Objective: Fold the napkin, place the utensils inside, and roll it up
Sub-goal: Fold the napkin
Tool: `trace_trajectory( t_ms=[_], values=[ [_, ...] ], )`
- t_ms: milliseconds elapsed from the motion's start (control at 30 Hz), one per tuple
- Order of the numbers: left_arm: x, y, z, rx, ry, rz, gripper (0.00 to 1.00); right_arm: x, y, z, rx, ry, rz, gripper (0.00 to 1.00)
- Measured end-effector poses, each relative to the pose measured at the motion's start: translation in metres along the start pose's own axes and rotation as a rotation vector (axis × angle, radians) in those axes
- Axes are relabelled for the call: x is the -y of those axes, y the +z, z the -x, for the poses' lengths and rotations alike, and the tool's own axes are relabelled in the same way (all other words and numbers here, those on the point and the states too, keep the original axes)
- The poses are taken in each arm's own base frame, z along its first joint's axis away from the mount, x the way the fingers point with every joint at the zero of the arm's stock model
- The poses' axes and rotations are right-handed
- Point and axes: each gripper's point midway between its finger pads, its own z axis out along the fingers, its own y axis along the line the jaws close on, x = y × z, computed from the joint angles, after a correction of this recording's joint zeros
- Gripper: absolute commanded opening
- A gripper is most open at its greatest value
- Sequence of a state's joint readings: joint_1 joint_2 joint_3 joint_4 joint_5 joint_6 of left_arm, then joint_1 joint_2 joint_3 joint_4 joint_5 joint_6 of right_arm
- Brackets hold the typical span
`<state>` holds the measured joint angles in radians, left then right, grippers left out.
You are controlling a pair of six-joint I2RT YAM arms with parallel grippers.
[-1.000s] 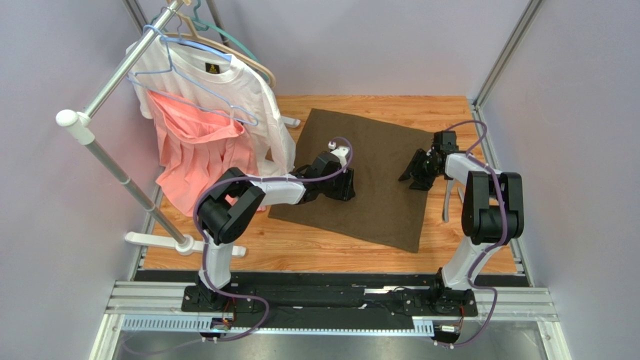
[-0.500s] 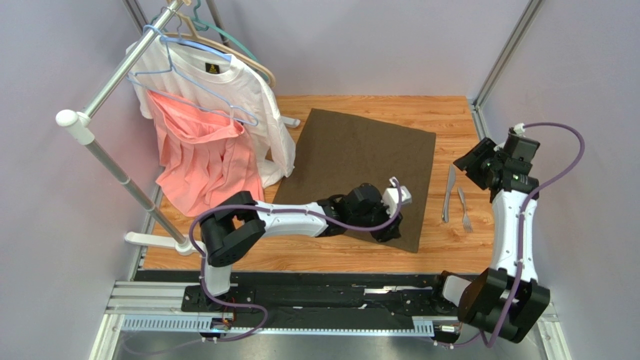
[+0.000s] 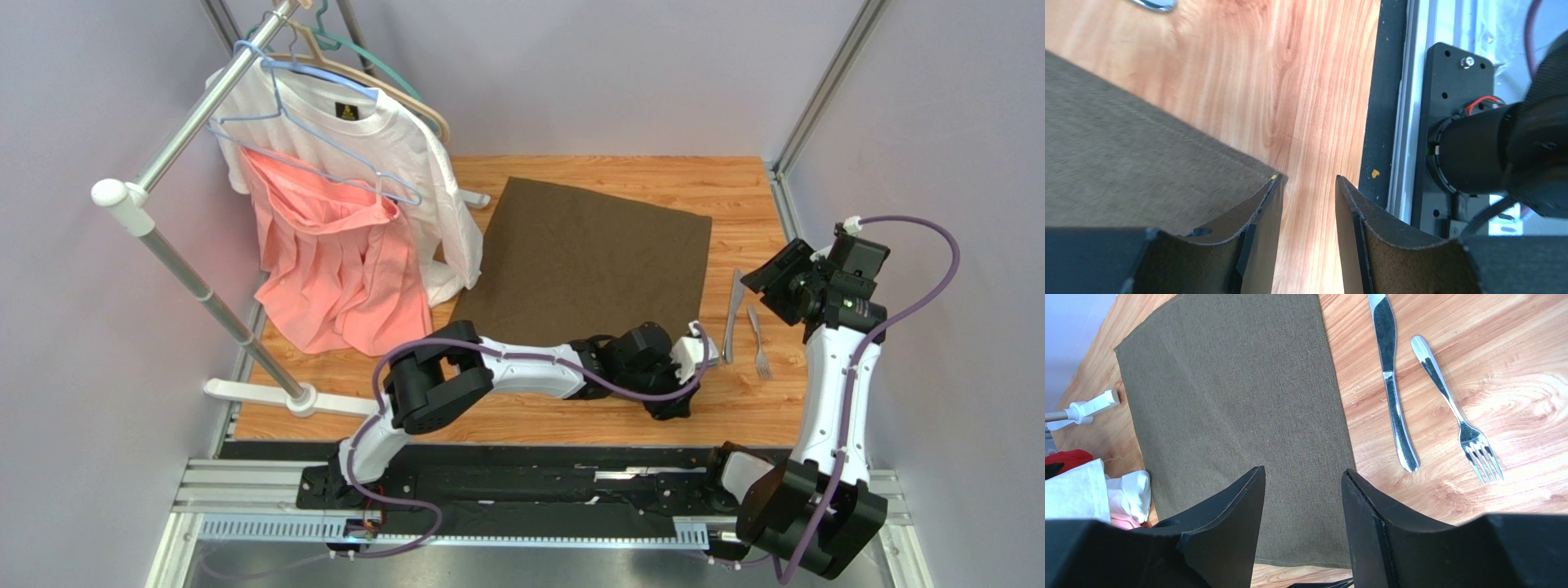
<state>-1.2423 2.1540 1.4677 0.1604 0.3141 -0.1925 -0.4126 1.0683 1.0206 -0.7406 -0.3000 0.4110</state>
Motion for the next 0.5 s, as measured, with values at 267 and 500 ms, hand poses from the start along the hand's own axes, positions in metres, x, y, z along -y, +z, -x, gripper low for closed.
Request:
trace_trajectory(
  t_ms=[267, 500],
  values=[
    [-0.007, 0.023, -0.026, -0.073, -0.009, 0.065, 0.45, 0.004, -0.005, -0.002, 0.002, 0.007, 0.003, 0.53],
    [-0.021, 0.025, -0.021, -0.071, -0.01, 0.14, 0.44, 0.005, -0.003, -0.008, -0.018, 0.009, 0.014, 0.53]
  ],
)
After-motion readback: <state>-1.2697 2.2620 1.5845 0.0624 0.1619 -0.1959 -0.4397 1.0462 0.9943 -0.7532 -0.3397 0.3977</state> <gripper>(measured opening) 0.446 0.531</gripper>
